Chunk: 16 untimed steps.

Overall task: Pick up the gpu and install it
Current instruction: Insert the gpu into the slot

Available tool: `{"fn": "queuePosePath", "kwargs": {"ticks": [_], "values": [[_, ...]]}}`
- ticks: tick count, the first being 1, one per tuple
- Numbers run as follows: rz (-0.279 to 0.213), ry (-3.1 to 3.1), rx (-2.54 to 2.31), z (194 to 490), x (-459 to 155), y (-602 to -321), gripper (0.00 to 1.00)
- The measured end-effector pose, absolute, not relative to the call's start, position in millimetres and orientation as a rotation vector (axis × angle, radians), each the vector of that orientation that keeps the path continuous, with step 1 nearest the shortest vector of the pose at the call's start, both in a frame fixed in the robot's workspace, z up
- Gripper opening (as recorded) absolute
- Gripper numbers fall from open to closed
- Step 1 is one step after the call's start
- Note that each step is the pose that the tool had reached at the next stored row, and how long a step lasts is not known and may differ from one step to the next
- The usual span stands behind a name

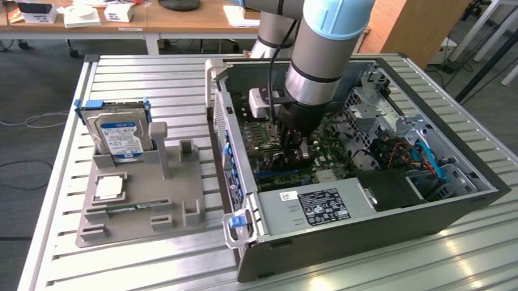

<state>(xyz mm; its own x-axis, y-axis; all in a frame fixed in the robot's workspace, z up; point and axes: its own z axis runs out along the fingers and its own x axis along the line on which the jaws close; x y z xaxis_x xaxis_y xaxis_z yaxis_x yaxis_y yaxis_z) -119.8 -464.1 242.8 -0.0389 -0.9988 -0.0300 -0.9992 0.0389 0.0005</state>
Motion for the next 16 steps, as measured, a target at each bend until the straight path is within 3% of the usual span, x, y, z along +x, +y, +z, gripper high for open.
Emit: {"fn": "queuePosePath", "kwargs": {"ticks": [7,8,16], "values": [[0.033,2.249,-2.163,242.8,-119.8,-464.1,0.28],[0.033,2.249,-2.163,242.8,-119.8,-464.1,0.34],[0.033,2.25,-2.161,243.0,-119.7,-463.9,0.34]]}}
